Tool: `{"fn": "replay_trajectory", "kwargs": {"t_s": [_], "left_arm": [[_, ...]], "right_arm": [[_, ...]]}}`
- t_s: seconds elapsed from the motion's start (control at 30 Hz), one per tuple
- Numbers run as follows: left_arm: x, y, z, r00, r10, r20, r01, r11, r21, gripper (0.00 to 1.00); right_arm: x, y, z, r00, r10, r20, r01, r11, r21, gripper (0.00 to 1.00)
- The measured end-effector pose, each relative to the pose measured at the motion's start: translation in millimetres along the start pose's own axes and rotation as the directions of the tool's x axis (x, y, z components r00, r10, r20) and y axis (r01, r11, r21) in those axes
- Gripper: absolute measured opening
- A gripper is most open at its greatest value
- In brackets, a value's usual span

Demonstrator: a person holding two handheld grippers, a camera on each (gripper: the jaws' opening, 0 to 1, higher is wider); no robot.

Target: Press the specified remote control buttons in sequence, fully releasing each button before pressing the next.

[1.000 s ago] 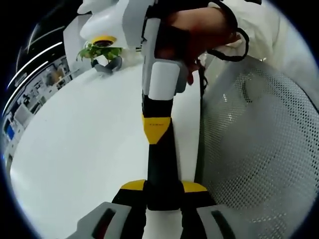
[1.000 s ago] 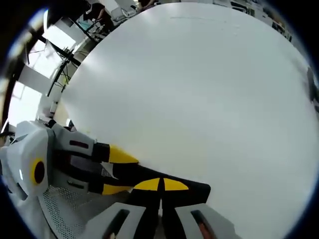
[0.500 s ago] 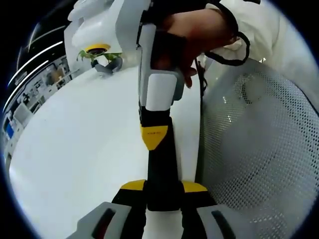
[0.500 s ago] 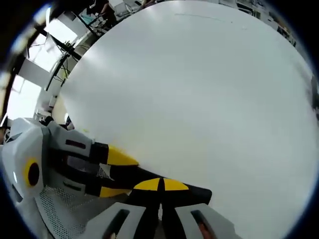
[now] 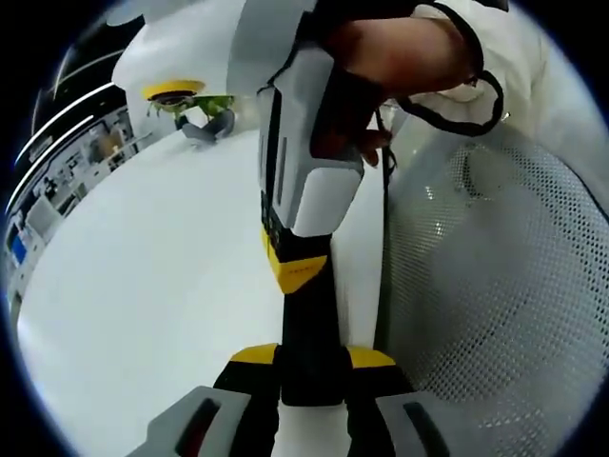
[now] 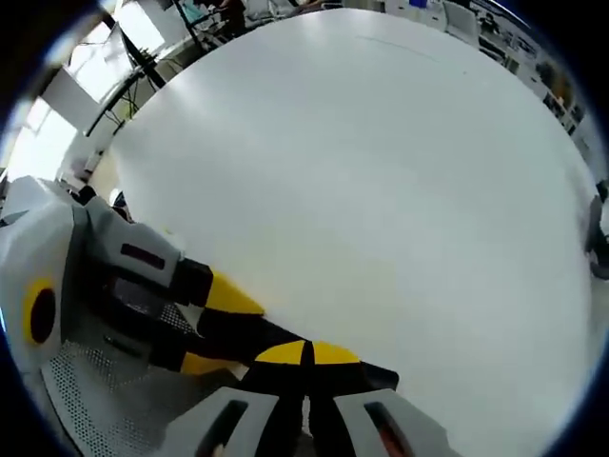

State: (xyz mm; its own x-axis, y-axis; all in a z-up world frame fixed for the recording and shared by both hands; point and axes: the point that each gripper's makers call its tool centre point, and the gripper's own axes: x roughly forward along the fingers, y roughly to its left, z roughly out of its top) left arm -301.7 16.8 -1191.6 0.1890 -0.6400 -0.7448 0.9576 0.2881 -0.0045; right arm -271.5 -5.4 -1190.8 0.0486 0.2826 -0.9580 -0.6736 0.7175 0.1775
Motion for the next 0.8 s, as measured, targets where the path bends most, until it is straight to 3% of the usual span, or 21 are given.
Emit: {"fn": "replay_trajectory", "kwargs": {"t_s": [0.2, 0.8], "left_arm": [[0, 0.1, -0.2, 1.0, 0.001, 0.0, -0.001, 1.0, -0.004, 0.25], [-2, -1.7, -2.1, 1.0, -0.005, -0.017, 0.006, 1.0, 0.007, 0.25]], "right_arm": [[-3, -2, 0.4, 0.995, 0.062, 0.082, -0.07, 0.992, 0.101, 0.0], [-16, -1, -12.0, 0.993, 0.092, 0.076, -0.101, 0.988, 0.117, 0.0]]}}
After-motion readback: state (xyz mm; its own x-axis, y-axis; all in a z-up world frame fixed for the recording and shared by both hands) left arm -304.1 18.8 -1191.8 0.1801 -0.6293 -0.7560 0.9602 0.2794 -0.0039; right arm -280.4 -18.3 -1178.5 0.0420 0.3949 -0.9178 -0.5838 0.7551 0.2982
